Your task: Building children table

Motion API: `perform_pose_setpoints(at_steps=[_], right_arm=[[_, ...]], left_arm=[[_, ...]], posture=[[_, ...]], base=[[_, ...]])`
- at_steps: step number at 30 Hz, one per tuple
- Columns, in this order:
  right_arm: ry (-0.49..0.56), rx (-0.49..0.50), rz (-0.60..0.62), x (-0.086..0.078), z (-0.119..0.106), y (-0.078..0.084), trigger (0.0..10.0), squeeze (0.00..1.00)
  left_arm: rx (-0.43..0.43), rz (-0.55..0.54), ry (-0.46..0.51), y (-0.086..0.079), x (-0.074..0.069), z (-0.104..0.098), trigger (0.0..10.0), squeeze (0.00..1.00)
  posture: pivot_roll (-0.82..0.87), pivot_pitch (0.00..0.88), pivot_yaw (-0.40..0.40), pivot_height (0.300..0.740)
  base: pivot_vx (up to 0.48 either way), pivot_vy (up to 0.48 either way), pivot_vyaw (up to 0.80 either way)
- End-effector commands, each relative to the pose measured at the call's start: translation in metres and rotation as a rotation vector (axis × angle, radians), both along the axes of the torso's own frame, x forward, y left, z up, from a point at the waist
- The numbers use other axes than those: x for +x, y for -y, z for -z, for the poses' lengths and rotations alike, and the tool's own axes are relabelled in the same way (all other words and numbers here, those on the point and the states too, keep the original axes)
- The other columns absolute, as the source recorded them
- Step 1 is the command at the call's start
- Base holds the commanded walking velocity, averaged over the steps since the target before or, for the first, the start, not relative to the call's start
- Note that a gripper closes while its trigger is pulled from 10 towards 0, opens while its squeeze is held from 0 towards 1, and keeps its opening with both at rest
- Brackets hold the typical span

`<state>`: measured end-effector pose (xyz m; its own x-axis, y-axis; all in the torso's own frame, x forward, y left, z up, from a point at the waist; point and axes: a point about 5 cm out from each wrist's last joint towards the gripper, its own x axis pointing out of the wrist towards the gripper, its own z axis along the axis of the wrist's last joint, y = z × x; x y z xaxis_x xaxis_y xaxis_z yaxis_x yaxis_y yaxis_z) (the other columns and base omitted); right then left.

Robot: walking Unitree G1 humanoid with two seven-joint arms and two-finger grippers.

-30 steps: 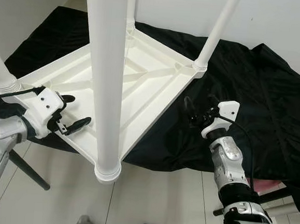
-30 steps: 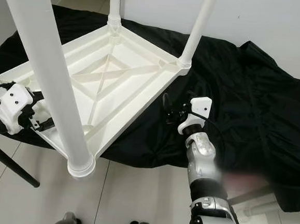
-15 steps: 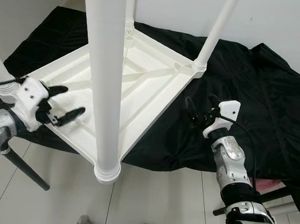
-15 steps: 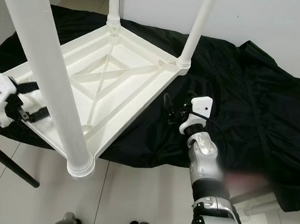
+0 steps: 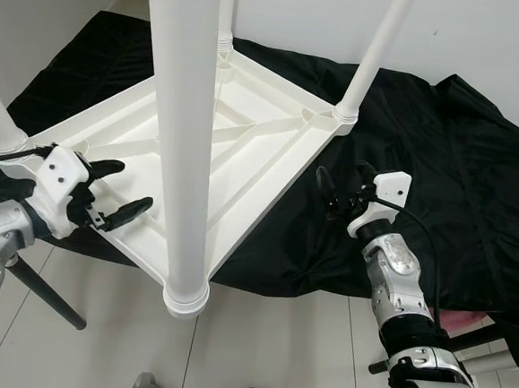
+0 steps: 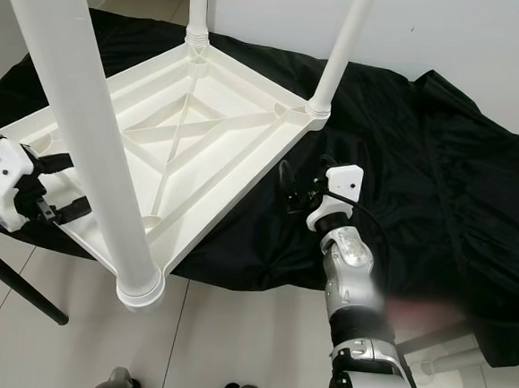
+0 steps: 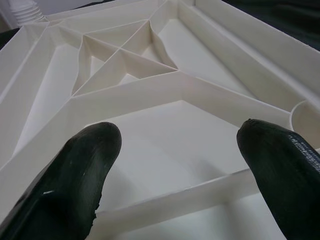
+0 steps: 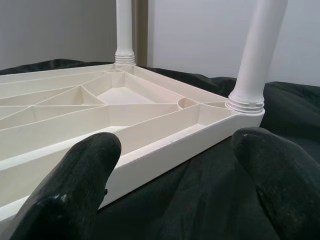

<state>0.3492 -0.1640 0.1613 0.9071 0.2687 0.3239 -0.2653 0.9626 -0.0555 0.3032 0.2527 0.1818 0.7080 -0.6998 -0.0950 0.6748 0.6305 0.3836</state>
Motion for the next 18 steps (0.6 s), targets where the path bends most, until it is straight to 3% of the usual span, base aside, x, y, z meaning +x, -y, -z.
perform_pose_setpoints(at_steps=[1,4,9,18], right_arm=[[-0.015,-0.004,0.009,0.0003,0.0028,0.0028,10.0,0.0],[-0.015,-0.004,0.009,0.0002,0.0029,0.0029,10.0,0.0],[-0.015,-0.008,0.017,-0.002,0.0046,0.0049,10.0,0.0],[-0.014,-0.006,0.037,-0.0048,0.0068,0.0086,10.0,0.0]], left_arm=[[0.106,0.356,-0.118,0.0108,-0.0173,0.0072,10.0,0.0],[0.117,0.371,-0.124,0.0116,-0.0186,0.0085,10.0,0.0],[0.219,0.428,-0.164,0.0129,-0.0191,0.017,10.0,0.0],[0.225,0.455,-0.195,0.0097,-0.022,0.0168,10.0,0.0]], posture=[[0.09,0.107,-0.094,0.74],[0.09,0.107,-0.094,0.74],[0.08,0.113,-0.077,0.74],[0.08,0.115,-0.067,0.74]], base=[[0.0,0.0,0.0],[0.0,0.0,0.0],[0.0,0.0,0.0],[0.0,0.0,0.0]])
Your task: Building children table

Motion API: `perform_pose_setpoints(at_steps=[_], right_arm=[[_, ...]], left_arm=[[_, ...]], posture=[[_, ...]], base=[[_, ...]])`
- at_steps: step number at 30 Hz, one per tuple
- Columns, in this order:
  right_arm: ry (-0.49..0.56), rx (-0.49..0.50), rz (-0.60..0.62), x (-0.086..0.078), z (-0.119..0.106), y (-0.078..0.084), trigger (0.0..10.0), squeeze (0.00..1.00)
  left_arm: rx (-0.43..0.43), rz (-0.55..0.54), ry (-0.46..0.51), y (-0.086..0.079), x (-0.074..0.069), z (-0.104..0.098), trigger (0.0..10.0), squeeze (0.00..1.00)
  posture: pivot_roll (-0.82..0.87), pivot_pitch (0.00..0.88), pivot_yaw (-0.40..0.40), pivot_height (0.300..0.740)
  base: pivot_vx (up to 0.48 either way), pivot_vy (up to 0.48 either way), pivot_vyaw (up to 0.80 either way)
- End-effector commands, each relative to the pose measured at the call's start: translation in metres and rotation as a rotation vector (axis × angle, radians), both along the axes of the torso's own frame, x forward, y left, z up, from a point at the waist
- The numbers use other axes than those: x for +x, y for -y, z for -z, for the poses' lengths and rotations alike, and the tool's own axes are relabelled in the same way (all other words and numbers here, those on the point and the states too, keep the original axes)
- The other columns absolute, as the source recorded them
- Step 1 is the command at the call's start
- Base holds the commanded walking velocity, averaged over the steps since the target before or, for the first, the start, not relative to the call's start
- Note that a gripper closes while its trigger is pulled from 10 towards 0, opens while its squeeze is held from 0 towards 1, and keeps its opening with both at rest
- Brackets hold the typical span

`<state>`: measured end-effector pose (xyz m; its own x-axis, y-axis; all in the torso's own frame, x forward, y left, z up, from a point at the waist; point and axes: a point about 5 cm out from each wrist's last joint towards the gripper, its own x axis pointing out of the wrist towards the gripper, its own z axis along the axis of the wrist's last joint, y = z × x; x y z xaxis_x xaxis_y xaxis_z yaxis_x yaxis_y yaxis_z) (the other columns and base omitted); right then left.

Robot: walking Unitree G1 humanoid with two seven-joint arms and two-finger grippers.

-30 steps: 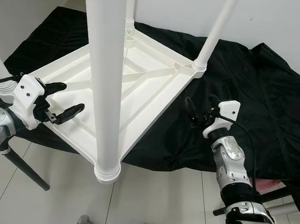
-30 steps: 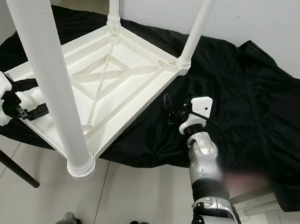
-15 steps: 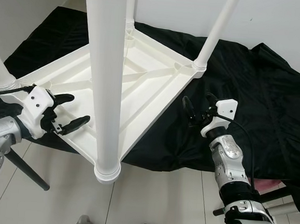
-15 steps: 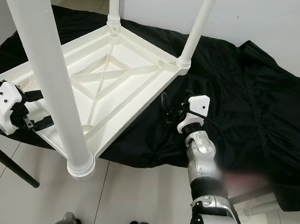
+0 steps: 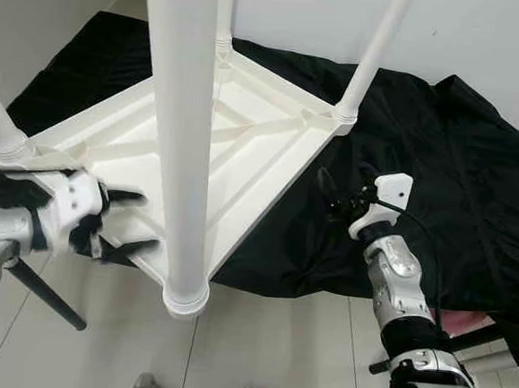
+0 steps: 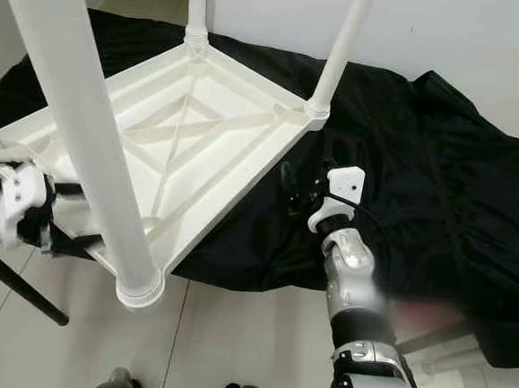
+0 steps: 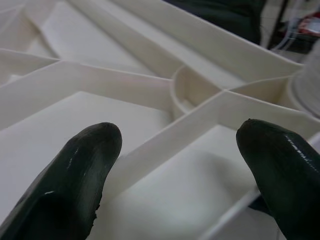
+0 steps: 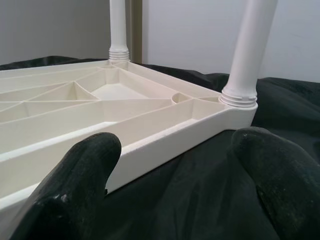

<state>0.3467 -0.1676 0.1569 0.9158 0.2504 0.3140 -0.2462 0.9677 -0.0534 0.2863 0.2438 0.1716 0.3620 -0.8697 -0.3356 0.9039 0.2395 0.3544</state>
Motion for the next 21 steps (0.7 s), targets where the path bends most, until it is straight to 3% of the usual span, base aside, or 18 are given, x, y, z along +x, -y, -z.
perform_pose_setpoints(at_steps=[1,5,7,10,14,17,21], right_arm=[[-0.004,-0.004,0.018,-0.002,0.003,0.005,10.0,0.0],[-0.002,-0.002,0.018,-0.003,0.003,0.003,10.0,0.0],[0.0,0.004,0.023,-0.004,0.003,0.003,10.0,0.0],[-0.005,0.01,0.025,-0.006,0.005,0.002,10.0,0.0],[-0.012,0.007,0.015,-0.007,0.008,-0.001,10.0,0.0],[-0.014,0.004,0.003,-0.005,0.006,-0.004,10.0,0.0],[-0.013,0.0,-0.007,-0.004,0.005,-0.005,10.0,0.0]], left_arm=[[0.017,0.052,-0.042,0.002,-0.004,0.006,10.0,0.0],[-0.01,0.041,-0.024,0.005,-0.002,0.004,10.0,0.0],[-0.109,0.035,-0.011,0.013,-0.004,-0.002,10.0,0.0],[-0.172,0.054,-0.004,0.022,-0.009,-0.004,10.0,0.0],[-0.178,0.057,0.024,0.029,-0.007,-0.002,10.0,0.0],[-0.109,0.041,0.04,0.025,0.002,0.006,10.0,0.0],[-0.101,0.013,0.027,0.024,0.01,0.008,10.0,0.0]], posture=[[0.07,0.115,-0.065,0.74],[0.07,0.115,-0.059,0.74],[0.06,0.121,-0.056,0.74],[0.06,0.125,-0.058,0.74],[0.07,0.132,-0.069,0.74],[0.08,0.134,-0.072,0.74],[0.08,0.135,-0.069,0.74]], base=[[0.0,0.0,0.0],[0.0,0.0,0.0],[0.0,0.0,0.0],[0.0,0.0,0.0],[0.0,0.0,0.0],[0.0,0.0,0.0],[0.0,0.0,0.0]])
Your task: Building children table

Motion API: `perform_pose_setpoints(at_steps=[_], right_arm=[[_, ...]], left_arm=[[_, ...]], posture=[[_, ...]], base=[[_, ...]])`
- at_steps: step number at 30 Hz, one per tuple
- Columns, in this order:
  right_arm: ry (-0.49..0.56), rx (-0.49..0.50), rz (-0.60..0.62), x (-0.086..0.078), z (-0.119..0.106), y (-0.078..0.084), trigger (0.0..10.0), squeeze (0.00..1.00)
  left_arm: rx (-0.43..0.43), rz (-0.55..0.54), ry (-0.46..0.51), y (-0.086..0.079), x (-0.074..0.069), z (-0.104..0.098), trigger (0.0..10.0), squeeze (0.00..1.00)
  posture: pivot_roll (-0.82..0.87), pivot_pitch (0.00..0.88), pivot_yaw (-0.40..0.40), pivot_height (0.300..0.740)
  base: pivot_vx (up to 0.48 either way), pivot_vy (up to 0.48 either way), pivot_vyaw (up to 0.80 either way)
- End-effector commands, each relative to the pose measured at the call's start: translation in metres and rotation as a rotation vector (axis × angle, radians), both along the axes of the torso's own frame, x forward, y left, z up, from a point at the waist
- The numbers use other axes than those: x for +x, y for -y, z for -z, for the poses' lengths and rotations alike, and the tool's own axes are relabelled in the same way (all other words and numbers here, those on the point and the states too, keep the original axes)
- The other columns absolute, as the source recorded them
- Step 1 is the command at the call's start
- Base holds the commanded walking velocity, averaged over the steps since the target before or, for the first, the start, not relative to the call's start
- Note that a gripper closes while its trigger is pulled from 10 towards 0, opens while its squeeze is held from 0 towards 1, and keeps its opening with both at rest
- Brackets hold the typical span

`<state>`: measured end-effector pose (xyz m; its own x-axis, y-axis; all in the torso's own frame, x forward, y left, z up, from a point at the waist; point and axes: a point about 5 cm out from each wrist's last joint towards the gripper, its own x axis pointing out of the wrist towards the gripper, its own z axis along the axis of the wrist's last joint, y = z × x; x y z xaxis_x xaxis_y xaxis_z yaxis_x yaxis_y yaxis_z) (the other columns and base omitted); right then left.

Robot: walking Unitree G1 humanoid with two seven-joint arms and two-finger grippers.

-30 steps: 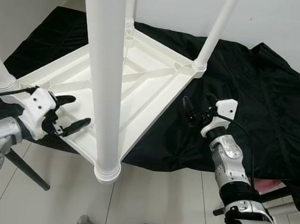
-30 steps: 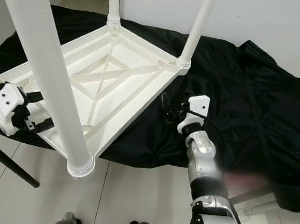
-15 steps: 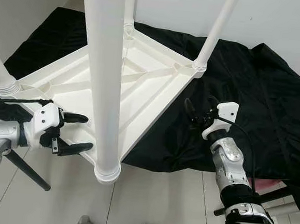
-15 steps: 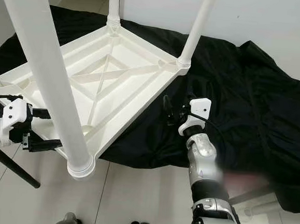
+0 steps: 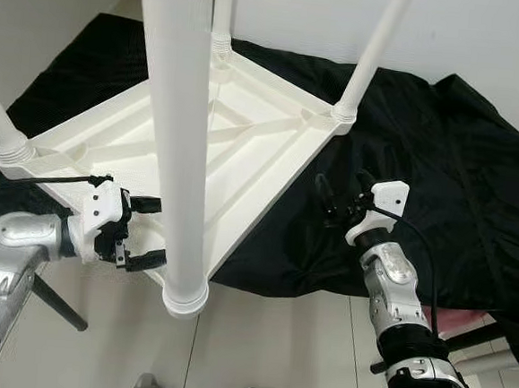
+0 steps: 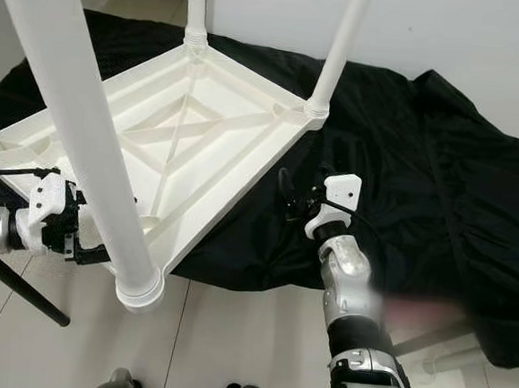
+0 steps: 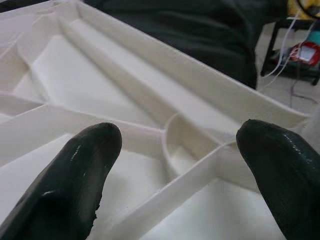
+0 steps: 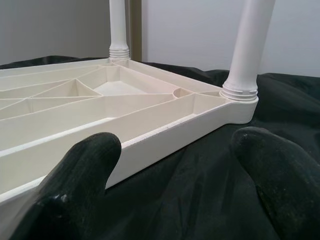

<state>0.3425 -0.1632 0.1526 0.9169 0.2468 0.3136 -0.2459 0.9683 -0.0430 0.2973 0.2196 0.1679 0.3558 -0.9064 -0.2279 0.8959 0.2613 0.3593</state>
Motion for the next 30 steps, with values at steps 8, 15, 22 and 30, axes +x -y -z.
perform_pose_setpoints(at_steps=[8,15,22,30], right_arm=[[-0.009,-0.01,-0.005,-0.002,0.002,-0.002,10.0,0.0],[-0.016,-0.015,-0.001,-0.004,0.005,0.0,10.0,0.0],[-0.018,-0.018,-0.002,-0.004,0.006,0.0,10.0,0.0],[-0.018,-0.019,-0.008,-0.004,0.006,-0.002,10.0,0.0]], left_arm=[[0.085,-0.072,-0.013,-0.014,0.012,0.005,10.0,0.0],[0.158,-0.062,-0.05,-0.033,0.017,-0.005,10.0,0.0],[0.156,-0.035,-0.092,-0.038,0.017,-0.008,10.0,0.0],[0.228,0.009,-0.111,-0.039,0.016,-0.004,10.0,0.0]], posture=[[0.07,0.132,-0.06,0.74],[0.06,0.129,-0.056,0.74],[0.06,0.127,-0.057,0.74],[0.06,0.116,-0.059,0.74]], base=[[0.0,0.0,0.0],[0.0,0.0,0.0],[0.0,0.0,0.0],[0.0,0.0,0.0]])
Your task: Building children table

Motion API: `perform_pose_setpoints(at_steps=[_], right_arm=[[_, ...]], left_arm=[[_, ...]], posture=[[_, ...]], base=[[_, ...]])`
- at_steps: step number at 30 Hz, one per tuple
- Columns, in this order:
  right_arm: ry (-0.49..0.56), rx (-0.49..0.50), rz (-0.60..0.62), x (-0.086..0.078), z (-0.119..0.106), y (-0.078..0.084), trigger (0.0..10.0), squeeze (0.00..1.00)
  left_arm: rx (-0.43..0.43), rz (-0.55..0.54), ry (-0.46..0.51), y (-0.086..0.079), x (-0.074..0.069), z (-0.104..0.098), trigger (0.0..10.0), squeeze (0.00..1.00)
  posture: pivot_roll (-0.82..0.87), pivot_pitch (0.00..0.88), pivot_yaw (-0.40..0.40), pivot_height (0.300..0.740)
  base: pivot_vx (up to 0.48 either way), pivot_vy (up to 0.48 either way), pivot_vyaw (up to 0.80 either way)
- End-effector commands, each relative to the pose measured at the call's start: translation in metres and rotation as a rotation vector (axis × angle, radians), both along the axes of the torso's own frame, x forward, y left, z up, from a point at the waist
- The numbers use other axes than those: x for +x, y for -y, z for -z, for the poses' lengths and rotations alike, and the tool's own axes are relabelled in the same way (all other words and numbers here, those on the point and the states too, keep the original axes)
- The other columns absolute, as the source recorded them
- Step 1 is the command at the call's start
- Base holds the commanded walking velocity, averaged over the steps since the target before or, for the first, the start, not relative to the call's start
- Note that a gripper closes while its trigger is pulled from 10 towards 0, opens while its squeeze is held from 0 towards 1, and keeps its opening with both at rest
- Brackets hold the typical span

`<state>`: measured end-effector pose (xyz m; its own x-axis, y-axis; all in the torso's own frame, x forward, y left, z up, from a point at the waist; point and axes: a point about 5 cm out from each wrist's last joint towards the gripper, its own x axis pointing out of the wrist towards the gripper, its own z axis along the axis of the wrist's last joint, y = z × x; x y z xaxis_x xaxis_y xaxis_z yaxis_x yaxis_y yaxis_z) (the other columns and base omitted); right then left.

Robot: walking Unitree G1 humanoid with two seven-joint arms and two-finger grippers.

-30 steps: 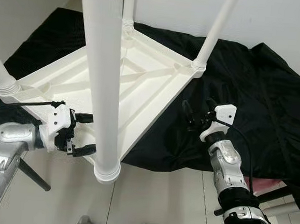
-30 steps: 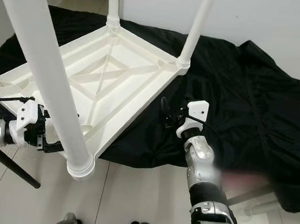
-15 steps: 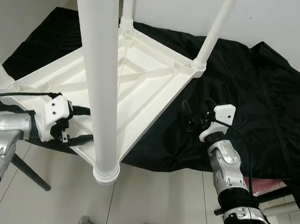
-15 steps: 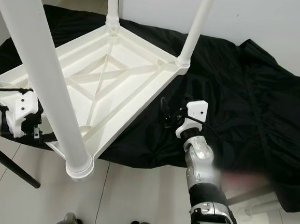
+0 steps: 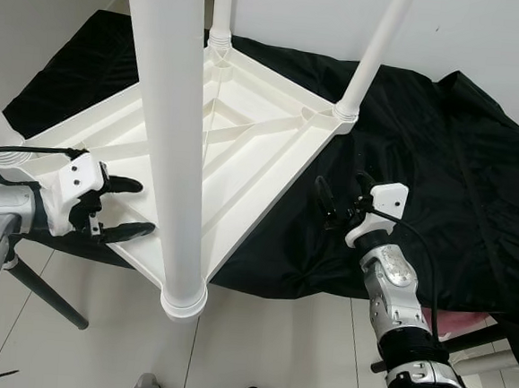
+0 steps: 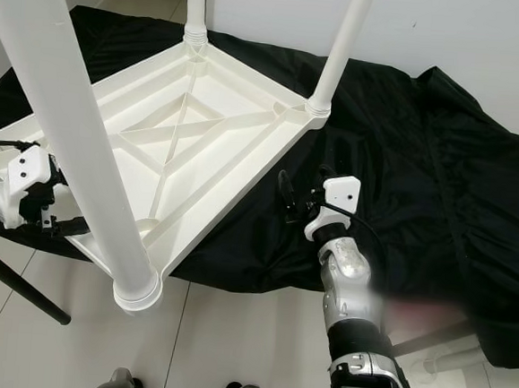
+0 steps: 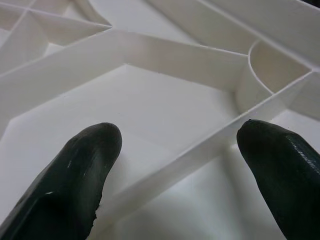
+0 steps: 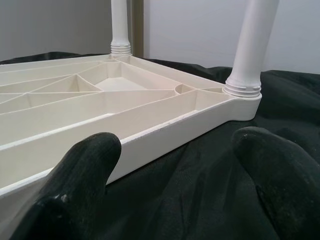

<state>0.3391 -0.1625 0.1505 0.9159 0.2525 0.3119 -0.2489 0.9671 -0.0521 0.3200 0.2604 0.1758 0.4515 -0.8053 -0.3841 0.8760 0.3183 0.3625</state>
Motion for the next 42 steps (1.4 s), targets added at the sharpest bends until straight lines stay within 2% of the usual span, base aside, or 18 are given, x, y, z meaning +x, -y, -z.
perform_pose_setpoints(at_steps=[1,4,6,7,9,10,13,19,20,21,24,25,26,29,30,31,33,42], right_arm=[[-0.018,-0.01,-0.006,0.0,0.003,-0.002,10.0,0.0],[-0.016,-0.011,-0.006,0.0,0.002,-0.002,10.0,0.0],[-0.016,-0.011,-0.006,0.001,0.002,-0.002,10.0,0.0],[-0.016,-0.011,-0.004,0.001,0.002,-0.002,10.0,0.0],[-0.016,-0.011,-0.004,0.001,0.002,-0.002,10.0,0.0],[-0.016,-0.011,-0.003,0.001,0.002,-0.002,10.0,0.0],[-0.017,-0.011,-0.003,0.0,0.003,-0.002,10.0,0.0],[-0.017,-0.01,-0.003,0.0,0.003,-0.003,10.0,0.0],[-0.017,-0.01,-0.001,0.0,0.003,-0.003,10.0,0.0],[-0.018,-0.011,0.001,0.0,0.004,-0.002,10.0,0.0],[-0.019,-0.011,0.003,0.0,0.004,-0.001,10.0,0.0],[-0.019,-0.011,0.003,0.0,0.004,-0.001,10.0,0.0],[-0.02,-0.011,0.007,-0.001,0.005,0.0,10.0,0.0],[-0.021,-0.011,0.009,-0.001,0.005,0.0,10.0,0.0],[-0.022,-0.01,0.01,-0.001,0.005,0.0,10.0,0.0],[-0.023,-0.009,0.011,-0.001,0.005,0.0,10.0,0.0],[-0.024,-0.008,0.012,-0.001,0.005,-0.001,10.0,0.0],[-0.023,-0.004,0.017,-0.001,0.005,-0.001,10.0,0.0]], left_arm=[[0.093,0.135,-0.077,0.003,-0.005,0.007,10.0,0.0],[0.175,0.148,-0.074,0.004,-0.003,0.011,10.0,0.0],[0.184,0.151,-0.075,0.004,-0.003,0.012,10.0,0.0],[0.221,0.146,-0.073,0.004,-0.002,0.014,10.0,0.0],[0.221,0.146,-0.073,0.004,-0.002,0.014,10.0,0.0],[0.252,0.141,-0.071,0.004,-0.001,0.015,10.0,0.0],[0.328,0.085,-0.07,0.007,0.008,0.016,10.0,0.0],[0.385,0.033,-0.079,0.009,0.017,0.017,10.0,0.0],[0.394,0.008,-0.091,0.009,0.02,0.017,10.0,0.38],[0.401,-0.015,-0.112,0.01,0.022,0.017,10.0,0.86],[0.402,-0.027,-0.126,0.01,0.024,0.018,10.0,0.89],[0.402,-0.027,-0.126,0.01,0.024,0.018,10.0,0.89],[0.409,-0.041,-0.141,0.01,0.025,0.018,10.0,0.41],[0.415,-0.048,-0.149,0.01,0.026,0.019,10.0,0.41],[0.412,-0.067,-0.174,0.01,0.027,0.02,7.3,0.0],[0.418,-0.08,-0.177,0.011,0.029,0.02,0.0,0.0],[0.444,-0.086,-0.175,0.012,0.03,0.021,0.0,0.0],[0.458,-0.104,-0.162,0.015,0.034,0.021,0.0,0.0]], posture=[[0.06,0.113,-0.059,0.74],[0.06,0.107,-0.055,0.74],[0.06,0.107,-0.055,0.74],[0.06,0.106,-0.054,0.74],[0.06,0.106,-0.054,0.74],[0.06,0.104,-0.053,0.74],[0.06,0.103,-0.052,0.74],[0.05,0.102,-0.049,0.74],[0.05,0.103,-0.049,0.74],[0.05,0.105,-0.047,0.74],[0.05,0.105,-0.047,0.74],[0.05,0.105,-0.047,0.74],[0.05,0.106,-0.045,0.74],[0.05,0.106,-0.045,0.74],[0.05,0.108,-0.043,0.74],[0.05,0.109,-0.042,0.74],[0.05,0.111,-0.041,0.74],[0.05,0.116,-0.037,0.74]], base=[[0.0,0.0,0.0],[0.0,0.0,0.0],[0.0,0.0,0.0],[0.0,0.0,0.0],[0.0,0.0,0.0],[0.0,0.0,0.0],[0.0,0.0,0.0],[0.0,0.0,0.0],[0.0,0.0,0.0],[0.0,0.0,0.0],[0.0,0.0,0.0],[0.0,0.0,0.0],[0.0,0.0,0.0],[0.0,0.0,0.0],[0.0,0.0,0.0],[0.0,0.0,0.0],[0.0,0.0,0.0],[0.0,0.0,0.0]])
